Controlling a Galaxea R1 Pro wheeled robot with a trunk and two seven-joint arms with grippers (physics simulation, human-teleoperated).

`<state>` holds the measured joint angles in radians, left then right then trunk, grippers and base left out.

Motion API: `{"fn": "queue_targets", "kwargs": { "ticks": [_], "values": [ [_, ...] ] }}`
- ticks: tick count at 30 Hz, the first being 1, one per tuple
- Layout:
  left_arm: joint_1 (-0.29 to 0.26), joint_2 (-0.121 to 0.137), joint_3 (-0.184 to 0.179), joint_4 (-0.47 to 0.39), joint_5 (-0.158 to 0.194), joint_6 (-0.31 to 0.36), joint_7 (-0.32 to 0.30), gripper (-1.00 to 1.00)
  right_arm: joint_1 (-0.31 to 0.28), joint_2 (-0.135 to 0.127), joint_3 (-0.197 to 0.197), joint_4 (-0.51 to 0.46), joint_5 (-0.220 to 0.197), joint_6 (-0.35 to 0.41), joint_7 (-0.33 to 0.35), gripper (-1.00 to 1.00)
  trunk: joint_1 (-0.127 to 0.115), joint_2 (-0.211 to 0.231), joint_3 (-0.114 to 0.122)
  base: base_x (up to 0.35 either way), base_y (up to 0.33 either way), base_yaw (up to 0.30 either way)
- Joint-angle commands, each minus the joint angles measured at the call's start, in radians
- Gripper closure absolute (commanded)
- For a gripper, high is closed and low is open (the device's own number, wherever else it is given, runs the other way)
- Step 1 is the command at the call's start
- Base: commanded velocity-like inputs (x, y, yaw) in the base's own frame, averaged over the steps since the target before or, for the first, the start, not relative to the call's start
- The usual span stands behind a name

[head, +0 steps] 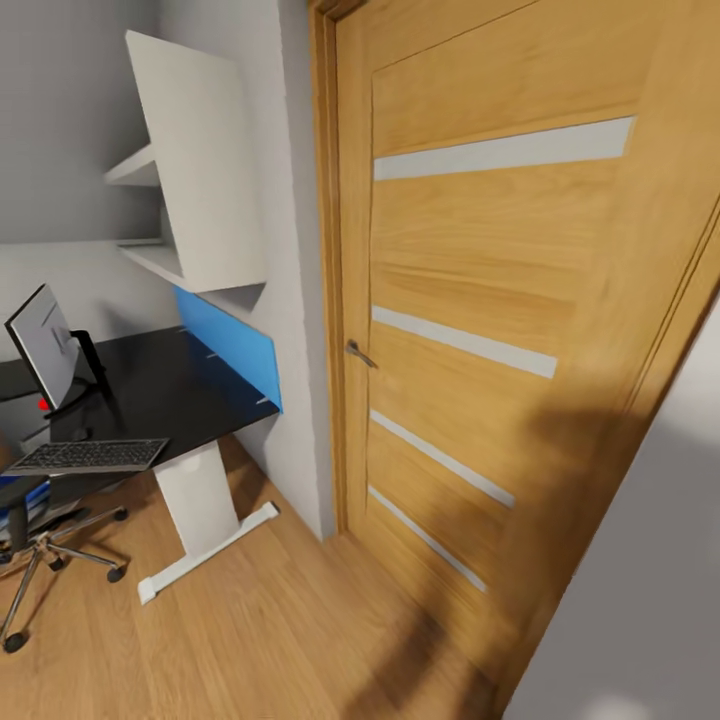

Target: In the bedroom, organize the workspace by keeping the computer under the desk, ensuring the monitor is on the desk, placing the keyboard on the desk next to the monitor, placing the mouse on the desk next to the keyboard, moving the folder from the swivel chair onto the desk next to the mouse, stacking the notebook on top of the folder with the pen on top of the notebook, and positioning the swivel chair next to the desk.

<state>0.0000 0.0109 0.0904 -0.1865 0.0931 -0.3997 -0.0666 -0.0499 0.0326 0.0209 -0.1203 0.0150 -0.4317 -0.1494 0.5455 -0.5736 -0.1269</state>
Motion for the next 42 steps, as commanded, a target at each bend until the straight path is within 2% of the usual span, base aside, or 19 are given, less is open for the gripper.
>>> {"fn": "queue_targets", "kwargs": {
  "ticks": [1, 42],
  "values": [
    [0.0, 0.0, 0.003, -0.001, 0.01, -0.001, -0.006, -1.0, -0.001, 0.001, 0.003, -0.002, 0.002, -0.007, -0.005, -1.0, 0.0, -0.001, -0.002, 0.0, 0.0, 0.262],
    [0.0, 0.0, 0.003, -0.001, 0.01, -0.001, -0.006, -1.0, -0.001, 0.0, 0.004, -0.007, 0.003, -0.017, -0.006, -1.0, 0.0, -0.001, -0.006, 0.0, 0.0, 0.256]
  ]
}}
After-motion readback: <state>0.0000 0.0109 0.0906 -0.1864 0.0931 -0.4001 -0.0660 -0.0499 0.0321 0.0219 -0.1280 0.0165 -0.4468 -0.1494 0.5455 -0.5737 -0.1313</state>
